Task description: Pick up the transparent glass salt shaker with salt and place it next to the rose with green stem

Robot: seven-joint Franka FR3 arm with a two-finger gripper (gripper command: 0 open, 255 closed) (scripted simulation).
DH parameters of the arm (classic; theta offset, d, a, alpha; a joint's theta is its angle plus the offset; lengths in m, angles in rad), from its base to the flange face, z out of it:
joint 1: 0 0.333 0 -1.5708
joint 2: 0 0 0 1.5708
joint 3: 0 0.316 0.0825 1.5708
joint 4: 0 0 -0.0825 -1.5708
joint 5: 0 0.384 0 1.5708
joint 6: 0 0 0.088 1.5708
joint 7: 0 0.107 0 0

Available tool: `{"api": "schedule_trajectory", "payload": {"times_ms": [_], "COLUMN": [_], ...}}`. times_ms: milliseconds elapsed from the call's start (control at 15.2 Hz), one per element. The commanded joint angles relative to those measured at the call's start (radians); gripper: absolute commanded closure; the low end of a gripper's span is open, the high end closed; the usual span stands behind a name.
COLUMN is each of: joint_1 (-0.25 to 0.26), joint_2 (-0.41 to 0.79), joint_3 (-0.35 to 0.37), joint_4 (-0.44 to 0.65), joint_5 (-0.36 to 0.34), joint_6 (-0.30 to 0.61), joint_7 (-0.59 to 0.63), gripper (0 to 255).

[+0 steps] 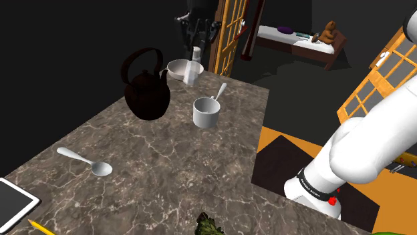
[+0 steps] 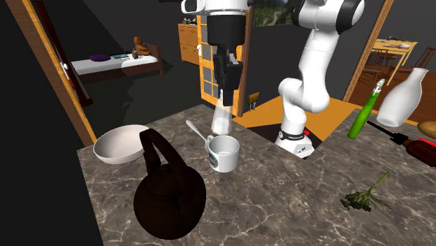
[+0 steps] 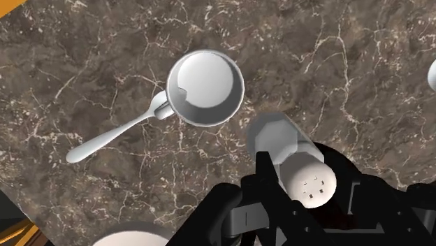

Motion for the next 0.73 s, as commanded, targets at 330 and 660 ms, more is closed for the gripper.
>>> {"api": "schedule_trajectory", "payload": {"times_ms": [330, 660], "joint_1": [0.069, 0.118], "joint_2": [-0.027, -0.012], "joint_3": [0.096, 0.173], "joint_4": [-0.025, -0.005], "joint_5": [0.015, 0.011], "joint_6": [0.014, 0.020], "joint_7": [0.164, 0.291], "gripper": [255, 255]}}
